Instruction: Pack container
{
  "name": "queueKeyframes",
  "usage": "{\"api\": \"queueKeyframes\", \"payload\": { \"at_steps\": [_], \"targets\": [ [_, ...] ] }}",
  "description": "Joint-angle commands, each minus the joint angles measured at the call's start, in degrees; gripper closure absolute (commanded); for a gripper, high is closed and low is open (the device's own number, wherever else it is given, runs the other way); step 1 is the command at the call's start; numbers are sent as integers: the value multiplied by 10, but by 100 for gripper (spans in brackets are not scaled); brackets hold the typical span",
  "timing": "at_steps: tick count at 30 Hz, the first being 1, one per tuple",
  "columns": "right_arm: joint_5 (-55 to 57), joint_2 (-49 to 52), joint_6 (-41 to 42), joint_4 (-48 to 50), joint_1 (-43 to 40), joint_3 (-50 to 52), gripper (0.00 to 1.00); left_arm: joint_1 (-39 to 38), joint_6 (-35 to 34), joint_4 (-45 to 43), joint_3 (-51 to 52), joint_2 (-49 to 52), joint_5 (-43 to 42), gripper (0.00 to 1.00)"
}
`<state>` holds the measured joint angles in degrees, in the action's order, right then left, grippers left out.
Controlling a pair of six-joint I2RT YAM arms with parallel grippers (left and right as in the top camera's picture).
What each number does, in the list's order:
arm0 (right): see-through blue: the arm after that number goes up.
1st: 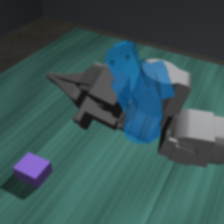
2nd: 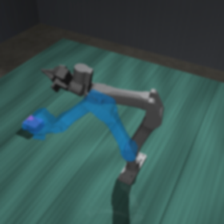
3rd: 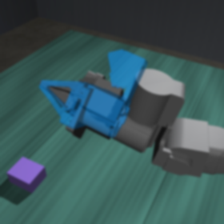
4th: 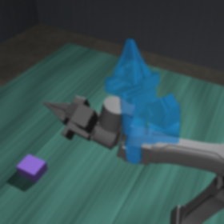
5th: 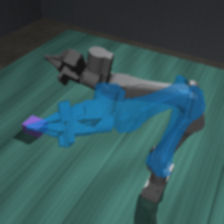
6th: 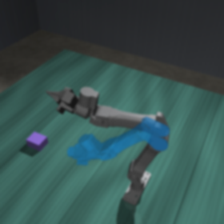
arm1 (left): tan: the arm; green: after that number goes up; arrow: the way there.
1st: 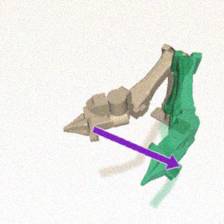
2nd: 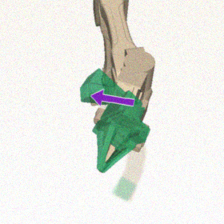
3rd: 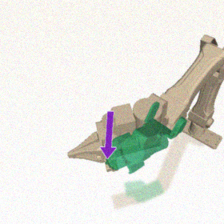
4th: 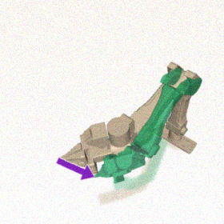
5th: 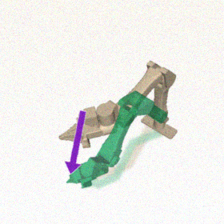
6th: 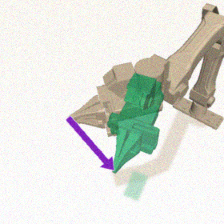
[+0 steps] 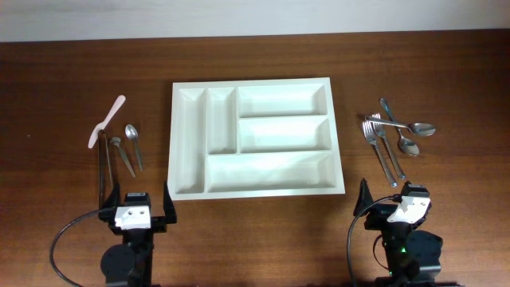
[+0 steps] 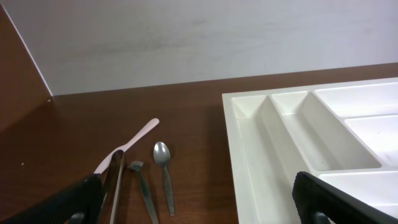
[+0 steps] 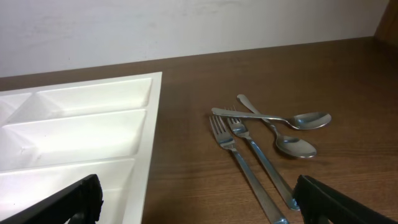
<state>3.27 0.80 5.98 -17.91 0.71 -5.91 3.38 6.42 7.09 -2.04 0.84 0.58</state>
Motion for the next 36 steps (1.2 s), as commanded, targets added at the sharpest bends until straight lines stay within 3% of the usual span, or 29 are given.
{"api": "queueKeyframes", "payload": {
  "at_steps": [1,31,36],
  "targets": [
    [-7,-5,-2,2,-3,5,1,-2,1,-2,5,-5,-7,1],
    [16,-5,2,20,-4,5,1,-2,1,-2,5,-5,-7,1],
    [13,-3,64,17,-4,-8,1,-2,1,-2,5,-5,-7,1]
  ]
}}
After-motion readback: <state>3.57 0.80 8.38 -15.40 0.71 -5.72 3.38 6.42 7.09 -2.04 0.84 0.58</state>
